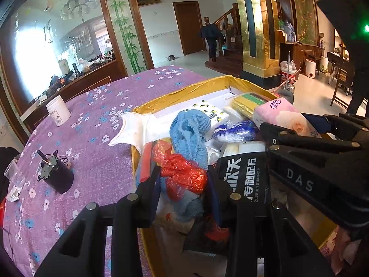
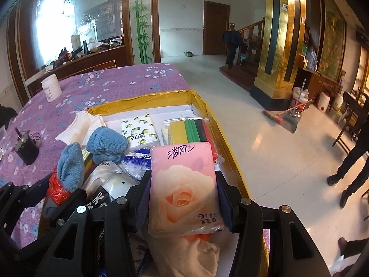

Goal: Organize soft objects
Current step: 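Lower the pink tissue pack and blue towel into the tray and open both grippers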

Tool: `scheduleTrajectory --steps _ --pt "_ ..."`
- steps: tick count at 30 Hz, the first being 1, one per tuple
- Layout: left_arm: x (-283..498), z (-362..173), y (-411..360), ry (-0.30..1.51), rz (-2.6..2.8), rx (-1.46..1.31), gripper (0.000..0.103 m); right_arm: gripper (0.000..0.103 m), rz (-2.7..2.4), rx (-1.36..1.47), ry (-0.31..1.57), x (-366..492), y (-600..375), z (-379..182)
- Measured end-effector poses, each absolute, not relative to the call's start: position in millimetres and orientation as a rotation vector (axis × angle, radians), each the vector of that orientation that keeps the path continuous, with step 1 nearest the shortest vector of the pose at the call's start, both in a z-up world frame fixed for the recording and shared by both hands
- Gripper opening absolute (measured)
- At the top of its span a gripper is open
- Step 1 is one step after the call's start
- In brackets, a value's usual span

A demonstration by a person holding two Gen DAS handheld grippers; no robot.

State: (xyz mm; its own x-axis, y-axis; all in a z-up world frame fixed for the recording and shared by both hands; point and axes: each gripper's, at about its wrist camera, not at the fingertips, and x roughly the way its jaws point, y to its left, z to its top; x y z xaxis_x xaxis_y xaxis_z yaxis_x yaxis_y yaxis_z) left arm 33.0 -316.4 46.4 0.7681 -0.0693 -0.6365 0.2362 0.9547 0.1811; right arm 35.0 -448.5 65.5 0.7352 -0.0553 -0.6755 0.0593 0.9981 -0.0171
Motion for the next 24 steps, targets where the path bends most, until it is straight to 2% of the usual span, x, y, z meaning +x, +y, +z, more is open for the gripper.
scheduleTrajectory --steps 24 --pt "32.7 48.5 -312.7 0.666 -0.147 0.256 0.052 0.057 -0.119 -0.067 0.735 33.6 -437.5 65.3"
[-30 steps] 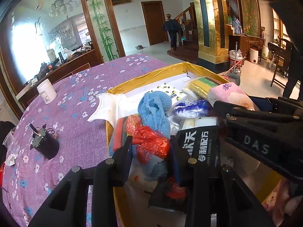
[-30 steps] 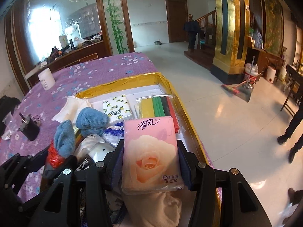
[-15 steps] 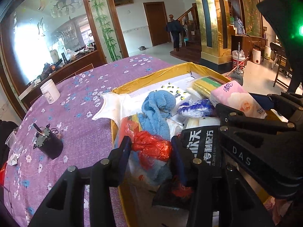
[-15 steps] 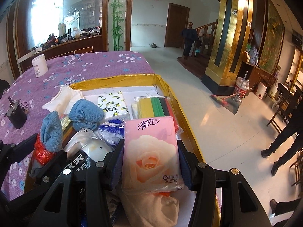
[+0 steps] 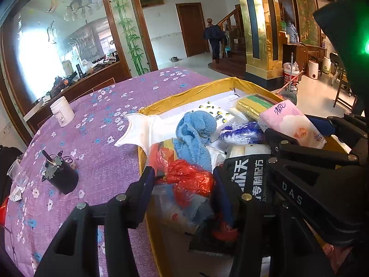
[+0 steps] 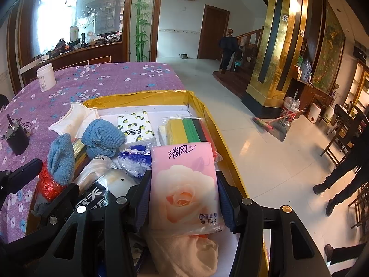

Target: Organize soft objects

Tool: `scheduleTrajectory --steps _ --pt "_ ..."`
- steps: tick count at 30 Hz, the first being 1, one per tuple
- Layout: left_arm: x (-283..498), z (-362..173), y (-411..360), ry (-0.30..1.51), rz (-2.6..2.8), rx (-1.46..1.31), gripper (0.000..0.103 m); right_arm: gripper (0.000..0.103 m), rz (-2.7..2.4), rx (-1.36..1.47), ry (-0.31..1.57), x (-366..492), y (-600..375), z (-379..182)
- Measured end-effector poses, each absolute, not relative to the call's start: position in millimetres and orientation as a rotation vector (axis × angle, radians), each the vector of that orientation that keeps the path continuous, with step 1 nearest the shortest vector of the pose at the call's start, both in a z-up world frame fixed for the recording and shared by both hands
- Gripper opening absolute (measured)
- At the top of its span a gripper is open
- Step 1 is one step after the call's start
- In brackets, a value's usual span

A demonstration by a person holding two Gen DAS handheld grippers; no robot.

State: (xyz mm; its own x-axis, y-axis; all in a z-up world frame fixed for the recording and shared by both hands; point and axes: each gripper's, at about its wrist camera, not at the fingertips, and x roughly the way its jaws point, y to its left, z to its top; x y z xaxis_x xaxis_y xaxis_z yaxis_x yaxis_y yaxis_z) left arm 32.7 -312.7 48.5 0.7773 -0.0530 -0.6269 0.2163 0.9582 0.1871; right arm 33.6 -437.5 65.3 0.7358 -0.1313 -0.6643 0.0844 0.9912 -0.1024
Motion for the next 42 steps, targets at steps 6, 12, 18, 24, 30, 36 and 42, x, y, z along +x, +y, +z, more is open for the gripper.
scheduleTrajectory --steps 6,12,18,24,30,36,42 --pt "31.8 50.0 -311.1 0.660 -0.151 0.248 0.060 0.063 -0.140 -0.041 0.735 30.5 -440.7 67.4" --pt "25.8 55.7 -308.2 0.627 -0.161 0.239 0.072 0.074 -0.148 -0.044 0.717 25.6 -440.0 74.9" --pt "19.3 63.0 -304.7 0.585 -0.173 0.216 0.077 0.079 -0.153 -0.040 0.686 19.5 -439.2 85.5" --pt "15.8 68.3 -301.5 0.562 -0.182 0.195 0.079 0.087 -0.163 -0.015 0.654 12.6 -443.9 94.7" --pt "11.2 73.9 -296.4 0.524 -0.164 0.180 0.084 0.088 -0.182 0.010 0.649 5.5 -448.2 98.3" --pt "2.5 79.1 -283.6 0.497 -0.143 0.160 0.094 0.093 -0.222 0.026 0.625 -14.5 -452.9 105.2" --pt "-18.1 84.5 -262.3 0.513 -0.123 0.179 0.098 0.093 -0.241 0.044 0.632 -34.8 -451.6 103.2"
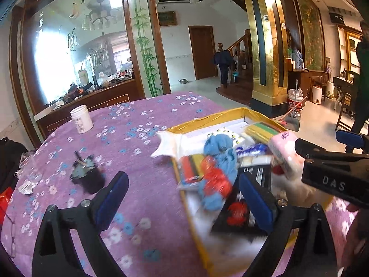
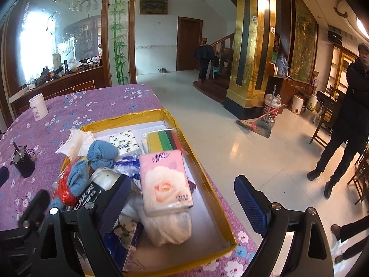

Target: Organize soft objects

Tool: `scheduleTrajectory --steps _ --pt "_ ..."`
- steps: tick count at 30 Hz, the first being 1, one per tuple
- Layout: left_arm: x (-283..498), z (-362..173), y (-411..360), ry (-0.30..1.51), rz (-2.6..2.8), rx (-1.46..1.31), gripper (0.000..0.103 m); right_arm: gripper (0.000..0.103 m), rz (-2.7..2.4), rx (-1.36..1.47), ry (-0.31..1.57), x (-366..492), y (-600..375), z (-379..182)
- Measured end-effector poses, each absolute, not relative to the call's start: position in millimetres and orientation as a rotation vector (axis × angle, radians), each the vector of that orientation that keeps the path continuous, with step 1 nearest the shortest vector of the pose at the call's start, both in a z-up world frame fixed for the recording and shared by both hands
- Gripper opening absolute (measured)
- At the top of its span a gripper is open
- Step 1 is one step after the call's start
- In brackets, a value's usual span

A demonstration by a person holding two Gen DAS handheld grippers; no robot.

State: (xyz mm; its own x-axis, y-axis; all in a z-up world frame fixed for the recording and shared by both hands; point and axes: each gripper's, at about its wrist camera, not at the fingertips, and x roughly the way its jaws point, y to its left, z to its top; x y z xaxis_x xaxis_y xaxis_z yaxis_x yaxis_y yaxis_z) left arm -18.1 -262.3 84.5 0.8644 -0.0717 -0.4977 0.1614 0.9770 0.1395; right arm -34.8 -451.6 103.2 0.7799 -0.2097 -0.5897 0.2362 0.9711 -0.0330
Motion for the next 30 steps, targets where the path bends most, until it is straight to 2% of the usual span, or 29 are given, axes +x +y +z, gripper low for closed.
scheduleTrajectory --steps 5,17,30 --pt "-48.9 80.8 -234.9 0.499 -0.120 0.195 0.103 0.093 -0.213 0.094 0.625 -56.2 -440.1 98.5" --pt "-93.5 49.1 -184.0 0.575 0.007 0.241 0.103 0.094 -0.184 0.112 0.598 -113.9 -393.5 64.9" --pt "-108.6 47.3 -184.7 0.493 0.089 0.341 0.103 0.097 -0.240 0.120 0.529 -115.3 -386.5 54.9"
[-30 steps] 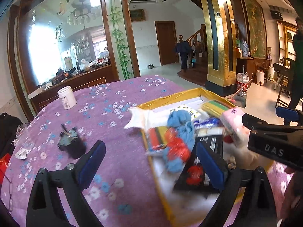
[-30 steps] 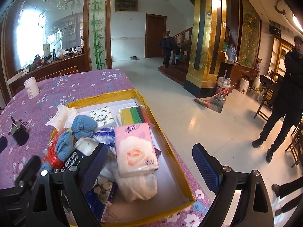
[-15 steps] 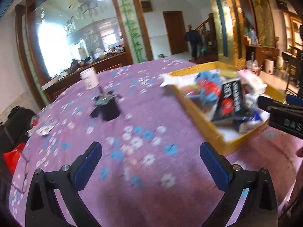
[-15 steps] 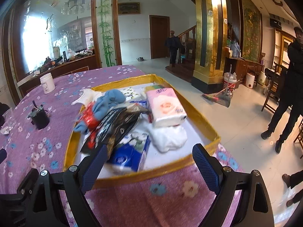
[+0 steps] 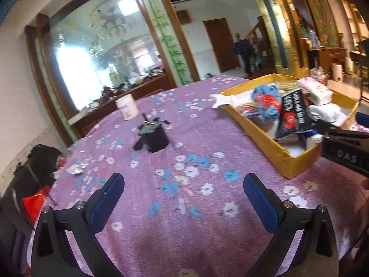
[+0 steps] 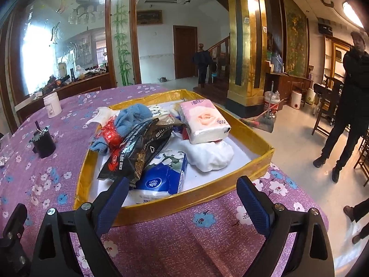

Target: Organize soft objects

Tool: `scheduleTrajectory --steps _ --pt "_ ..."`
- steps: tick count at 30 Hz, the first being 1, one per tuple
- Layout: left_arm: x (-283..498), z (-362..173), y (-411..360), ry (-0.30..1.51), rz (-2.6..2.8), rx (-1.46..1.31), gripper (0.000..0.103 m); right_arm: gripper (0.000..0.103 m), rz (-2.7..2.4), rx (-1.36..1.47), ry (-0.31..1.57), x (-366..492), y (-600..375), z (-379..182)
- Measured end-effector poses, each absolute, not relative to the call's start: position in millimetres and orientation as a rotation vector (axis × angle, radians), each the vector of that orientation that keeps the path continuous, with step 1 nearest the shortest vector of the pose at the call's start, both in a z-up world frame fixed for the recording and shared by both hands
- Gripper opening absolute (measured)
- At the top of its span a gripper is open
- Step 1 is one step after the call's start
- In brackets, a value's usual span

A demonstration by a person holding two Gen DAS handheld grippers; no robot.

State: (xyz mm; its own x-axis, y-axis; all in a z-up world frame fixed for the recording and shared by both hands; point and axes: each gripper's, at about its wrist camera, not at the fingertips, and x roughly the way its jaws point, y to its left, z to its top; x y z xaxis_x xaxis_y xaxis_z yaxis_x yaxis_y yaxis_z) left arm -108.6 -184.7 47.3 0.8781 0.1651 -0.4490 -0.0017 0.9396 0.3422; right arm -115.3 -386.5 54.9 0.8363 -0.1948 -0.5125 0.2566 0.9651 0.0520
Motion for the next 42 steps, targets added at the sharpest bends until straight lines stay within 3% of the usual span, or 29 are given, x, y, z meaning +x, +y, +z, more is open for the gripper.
scheduleTrajectory --steps 4,42 --pt "-107.7 47.2 -181.8 0.501 0.111 0.340 0.103 0.100 -0.237 0.147 0.509 -118.1 -390.4 55.9" --pt "-107.9 45.0 -180.8 0.513 0.099 0.344 0.103 0.100 -0.241 0.160 0.519 -116.0 -393.2 55.7"
